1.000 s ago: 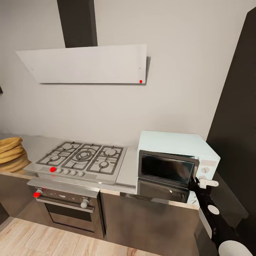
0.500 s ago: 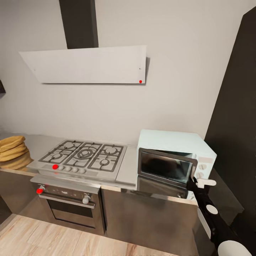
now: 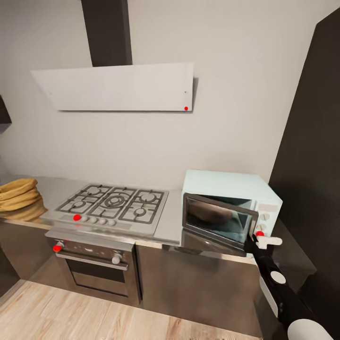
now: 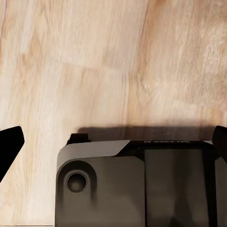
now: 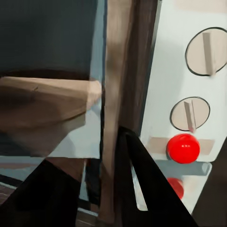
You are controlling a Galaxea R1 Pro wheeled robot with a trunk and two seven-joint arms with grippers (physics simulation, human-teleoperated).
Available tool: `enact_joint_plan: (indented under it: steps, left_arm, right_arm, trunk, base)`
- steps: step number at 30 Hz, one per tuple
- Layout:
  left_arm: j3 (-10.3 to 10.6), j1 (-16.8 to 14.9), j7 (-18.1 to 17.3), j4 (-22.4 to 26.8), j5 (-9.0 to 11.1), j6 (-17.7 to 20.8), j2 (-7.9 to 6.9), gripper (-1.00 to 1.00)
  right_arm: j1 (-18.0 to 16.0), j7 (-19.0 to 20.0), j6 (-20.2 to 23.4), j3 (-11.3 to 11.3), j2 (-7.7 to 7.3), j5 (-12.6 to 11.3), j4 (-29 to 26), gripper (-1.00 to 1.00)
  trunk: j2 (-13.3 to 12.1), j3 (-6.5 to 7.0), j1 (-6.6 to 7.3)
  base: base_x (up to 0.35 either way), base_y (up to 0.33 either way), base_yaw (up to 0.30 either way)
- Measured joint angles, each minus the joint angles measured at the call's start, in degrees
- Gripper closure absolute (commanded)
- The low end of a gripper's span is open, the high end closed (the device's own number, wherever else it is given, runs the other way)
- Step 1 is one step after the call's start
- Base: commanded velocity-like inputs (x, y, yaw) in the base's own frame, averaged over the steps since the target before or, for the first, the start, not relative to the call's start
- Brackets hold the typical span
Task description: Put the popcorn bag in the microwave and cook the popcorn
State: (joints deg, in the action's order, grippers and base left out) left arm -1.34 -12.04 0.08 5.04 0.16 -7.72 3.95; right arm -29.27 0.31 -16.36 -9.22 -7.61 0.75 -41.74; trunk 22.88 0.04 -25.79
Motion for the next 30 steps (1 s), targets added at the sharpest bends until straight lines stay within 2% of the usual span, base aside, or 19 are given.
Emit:
enact_joint_plan:
  steps: [4,12,13,17,30]
  left_arm:
    - [0.1,0.0,0.0,0.0,0.0,0.0,0.0,-1.0]
    - [0.1,0.0,0.0,0.0,0.0,0.0,0.0,-1.0]
    - [0.1,0.0,0.0,0.0,0.0,0.0,0.0,-1.0]
    - [0.1,0.0,0.0,0.0,0.0,0.0,0.0,-1.0]
    - [0.1,0.0,0.0,0.0,0.0,0.0,-0.01,-1.0]
  right_arm:
    - [0.0,0.0,0.0,1.8,0.0,0.0,-0.1,1.0]
    - [0.0,0.1,0.0,1.9,0.0,-0.1,-0.1,1.0]
    - [0.0,0.1,0.0,1.9,0.0,-0.1,-0.1,-1.0]
    - [0.0,-0.3,0.0,-3.3,-0.02,-0.2,0.1,-1.0]
    - [0.0,-0.4,0.0,-3.3,-0.03,-0.4,0.1,-1.0]
  trunk:
    - [0.0,0.0,0.02]
    - [0.0,0.0,0.03]
    - [0.0,0.0,0.03]
    - [0.0,-0.02,0.03]
    - [0.0,-0.02,0.0]
  base:
    - [-0.142,0.0,0.0]
    - [-0.007,0.0,0.0]
    - [0.0,0.0,0.0]
    - [0.0,0.0,0.0]
    - [-0.139,0.0,0.0]
